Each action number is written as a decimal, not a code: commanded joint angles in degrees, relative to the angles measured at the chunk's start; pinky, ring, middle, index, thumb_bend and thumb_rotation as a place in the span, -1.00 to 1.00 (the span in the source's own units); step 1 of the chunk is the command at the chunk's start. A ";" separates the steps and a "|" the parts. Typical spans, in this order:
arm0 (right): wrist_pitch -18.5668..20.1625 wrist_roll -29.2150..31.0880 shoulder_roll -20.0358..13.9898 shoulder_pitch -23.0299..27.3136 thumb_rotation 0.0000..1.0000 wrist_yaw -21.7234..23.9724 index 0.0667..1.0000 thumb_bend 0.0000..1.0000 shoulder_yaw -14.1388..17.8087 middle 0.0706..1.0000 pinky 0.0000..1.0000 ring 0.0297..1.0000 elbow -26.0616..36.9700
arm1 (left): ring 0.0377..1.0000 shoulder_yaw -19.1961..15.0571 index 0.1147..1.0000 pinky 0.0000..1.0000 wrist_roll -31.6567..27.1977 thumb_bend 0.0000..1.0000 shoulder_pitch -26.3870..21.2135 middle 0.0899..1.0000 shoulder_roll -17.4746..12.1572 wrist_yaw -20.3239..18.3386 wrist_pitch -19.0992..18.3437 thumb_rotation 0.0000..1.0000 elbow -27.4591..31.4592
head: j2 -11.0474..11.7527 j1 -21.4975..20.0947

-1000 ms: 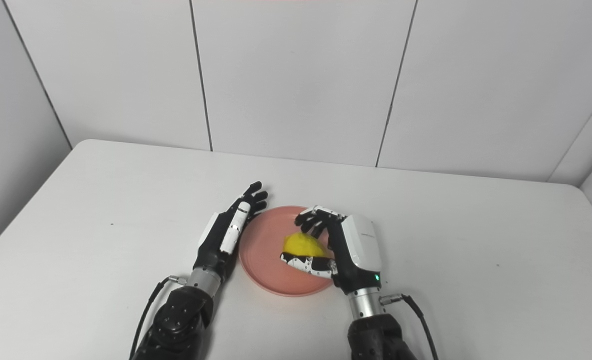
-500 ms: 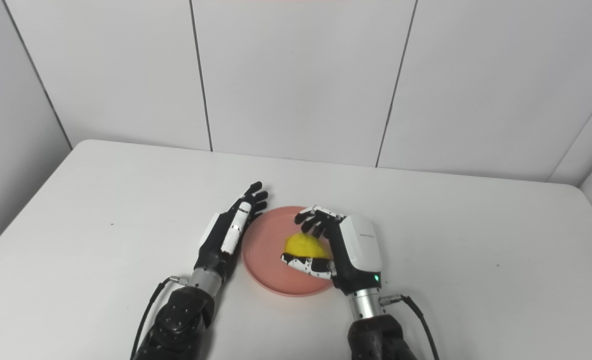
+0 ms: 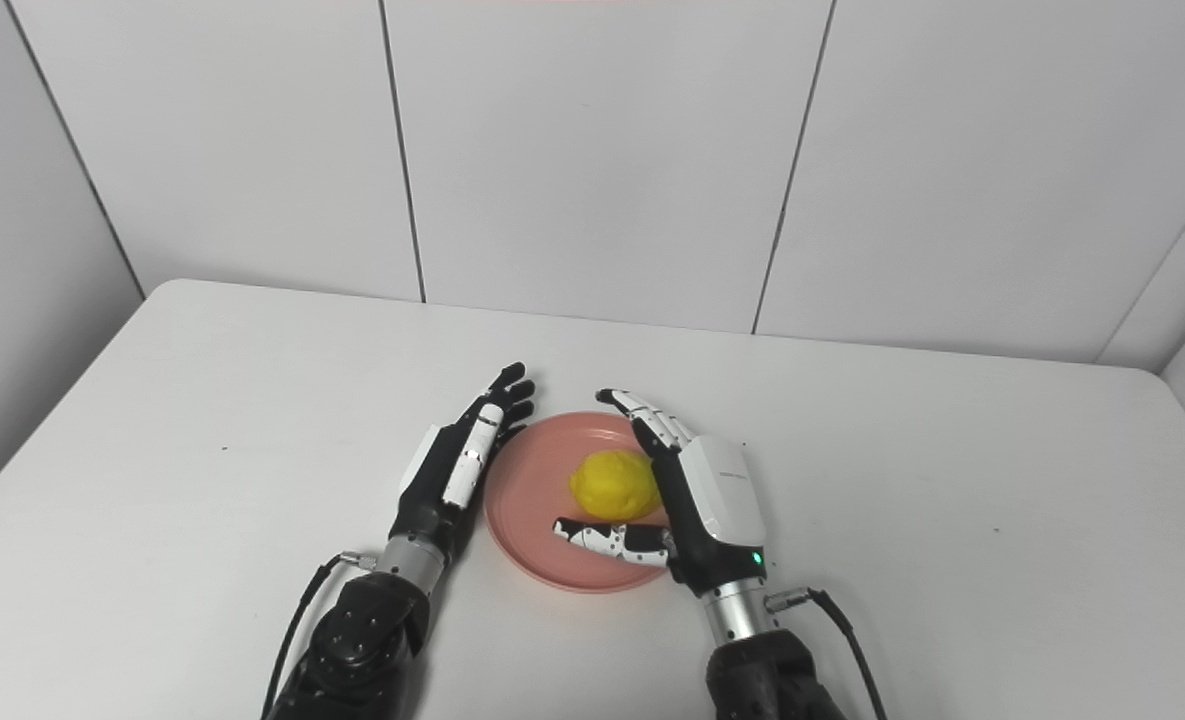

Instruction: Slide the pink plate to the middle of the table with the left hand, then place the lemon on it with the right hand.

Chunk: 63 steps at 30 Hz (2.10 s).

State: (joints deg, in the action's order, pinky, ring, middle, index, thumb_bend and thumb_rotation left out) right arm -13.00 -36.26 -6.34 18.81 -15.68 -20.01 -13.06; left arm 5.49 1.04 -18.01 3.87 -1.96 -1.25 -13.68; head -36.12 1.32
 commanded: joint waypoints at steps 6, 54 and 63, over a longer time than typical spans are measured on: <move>-4.78 2.58 0.50 -0.04 0.00 -0.06 0.75 0.28 1.16 0.80 0.54 0.75 2.68 | 0.82 0.61 0.79 0.81 -0.49 -0.29 -1.24 0.81 0.41 -1.38 -0.19 1.00 -1.03 | 0.05 -0.71; 1.64 28.83 10.60 -1.85 1.00 8.19 0.89 0.35 15.33 0.91 0.85 0.90 -0.11 | 0.96 -3.06 0.93 0.96 5.41 -0.24 -1.14 0.94 -2.16 3.82 5.21 1.00 -3.35 | 1.03 -12.44; 2.53 30.56 10.05 -1.87 1.00 9.96 0.91 0.39 15.65 0.93 0.89 0.92 0.04 | 1.00 -2.60 1.00 1.00 8.18 -0.16 -1.38 1.00 -2.01 5.22 5.18 1.00 -3.72 | 0.84 -11.00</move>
State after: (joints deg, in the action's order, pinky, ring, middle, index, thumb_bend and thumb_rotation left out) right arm -10.74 -6.08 3.55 16.40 -6.32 -4.49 -13.22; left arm 3.16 8.53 -19.06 2.89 2.07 3.53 -16.81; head -35.33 -9.84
